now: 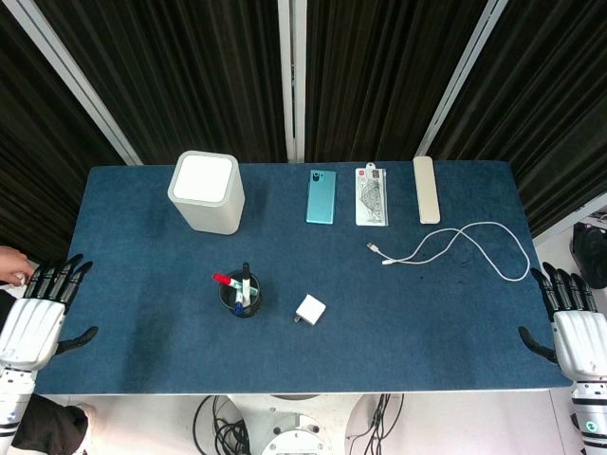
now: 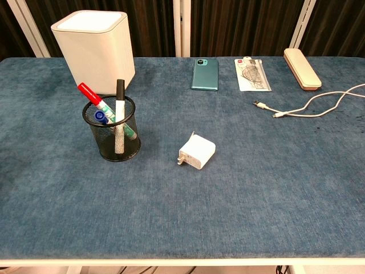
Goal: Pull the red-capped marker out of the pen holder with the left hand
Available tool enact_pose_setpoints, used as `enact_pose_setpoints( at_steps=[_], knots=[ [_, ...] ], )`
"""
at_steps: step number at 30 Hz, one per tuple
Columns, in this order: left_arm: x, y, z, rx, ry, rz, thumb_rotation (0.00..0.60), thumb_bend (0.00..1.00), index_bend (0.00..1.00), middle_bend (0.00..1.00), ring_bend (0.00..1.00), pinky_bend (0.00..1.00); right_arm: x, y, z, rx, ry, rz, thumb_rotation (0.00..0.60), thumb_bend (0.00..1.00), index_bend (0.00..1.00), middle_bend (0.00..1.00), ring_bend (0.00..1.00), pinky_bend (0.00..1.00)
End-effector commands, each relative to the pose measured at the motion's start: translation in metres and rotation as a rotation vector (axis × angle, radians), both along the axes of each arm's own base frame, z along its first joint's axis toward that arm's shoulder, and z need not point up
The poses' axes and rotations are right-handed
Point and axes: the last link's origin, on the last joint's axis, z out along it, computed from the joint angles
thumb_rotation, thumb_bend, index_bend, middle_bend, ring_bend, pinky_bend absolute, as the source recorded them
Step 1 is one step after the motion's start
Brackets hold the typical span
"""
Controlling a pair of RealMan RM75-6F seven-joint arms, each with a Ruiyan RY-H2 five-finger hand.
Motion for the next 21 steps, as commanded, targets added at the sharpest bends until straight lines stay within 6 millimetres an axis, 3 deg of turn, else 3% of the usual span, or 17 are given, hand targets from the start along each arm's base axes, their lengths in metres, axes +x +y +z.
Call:
enact_pose_setpoints(
  at_steps=[1, 12, 21],
  knots=[
    [-0.001, -0.001, 0.001, 0.003, 0.016, 0.01, 0.6, 0.16, 0.02, 0.0, 0.0, 0.0, 0.0, 0.001, 0.001, -0.004, -0.005, 0.001, 0.6, 0.18, 0.0, 0.0, 0.0, 0.0],
    [0.002, 0.001, 0.001, -0.006, 0.019, 0.018, 0.6, 0.16, 0.02, 0.0, 0.0, 0.0, 0.0, 0.001, 0.001, 0.001, -0.01, 0.006, 0.6, 0.18, 0.0, 0.0, 0.0, 0.0],
    [0.017, 0.019, 0.003, -0.026, 0.022, -0.039, 0.6, 0.17, 0.05, 0.0, 0.0, 0.05, -0.001, -0.001, 0.003, -0.018, -0.014, -0.02, 0.6, 0.18, 0.0, 0.0, 0.0, 0.0]
  ],
)
